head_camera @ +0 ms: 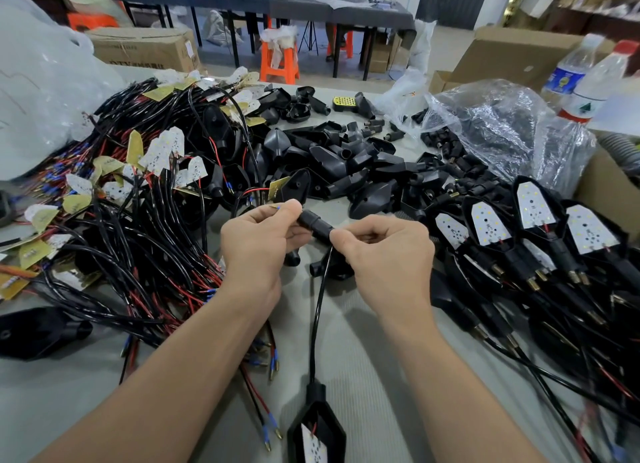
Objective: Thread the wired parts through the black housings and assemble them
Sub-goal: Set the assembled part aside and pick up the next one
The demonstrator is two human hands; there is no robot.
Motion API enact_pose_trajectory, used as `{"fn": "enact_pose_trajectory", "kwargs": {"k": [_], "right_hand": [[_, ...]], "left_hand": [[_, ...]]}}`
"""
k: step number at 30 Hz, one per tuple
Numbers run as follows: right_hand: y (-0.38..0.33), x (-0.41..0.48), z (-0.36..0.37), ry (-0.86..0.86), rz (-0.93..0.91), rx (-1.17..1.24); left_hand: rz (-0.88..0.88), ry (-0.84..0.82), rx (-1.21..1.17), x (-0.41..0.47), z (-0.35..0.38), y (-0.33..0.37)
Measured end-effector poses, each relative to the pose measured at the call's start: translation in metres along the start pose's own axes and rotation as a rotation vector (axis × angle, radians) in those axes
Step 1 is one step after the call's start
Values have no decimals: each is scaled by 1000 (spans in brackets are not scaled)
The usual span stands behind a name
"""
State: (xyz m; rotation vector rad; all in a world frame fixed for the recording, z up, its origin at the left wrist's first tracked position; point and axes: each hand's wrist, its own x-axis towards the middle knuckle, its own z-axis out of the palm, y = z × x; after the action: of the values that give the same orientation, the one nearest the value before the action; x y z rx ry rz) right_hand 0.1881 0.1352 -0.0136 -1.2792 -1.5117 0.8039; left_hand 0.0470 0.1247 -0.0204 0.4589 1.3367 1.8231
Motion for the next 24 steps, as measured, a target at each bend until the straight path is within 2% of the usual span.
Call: {"fn": "enact_pose_trajectory", "kwargs": {"k": [3,7,9,13,21,24], "right_hand": [[-1,3,-2,-124,110,117],[-3,8,-3,-299,301,523],[-4,8,-4,-343,352,589],[-1,8,-5,-306,338,518],[-2,1,-2,-61,160,99],[-5,-2,0,21,72,35]], "left_hand": [[-25,13,-18,3,-1,2],[-17,13,-35,6,-2,4],[-18,12,-44,6,-2,4],[-6,16,-38,5,-3,4],[71,11,74,2,-3,1],[38,-16,43,1,-2,1]]}}
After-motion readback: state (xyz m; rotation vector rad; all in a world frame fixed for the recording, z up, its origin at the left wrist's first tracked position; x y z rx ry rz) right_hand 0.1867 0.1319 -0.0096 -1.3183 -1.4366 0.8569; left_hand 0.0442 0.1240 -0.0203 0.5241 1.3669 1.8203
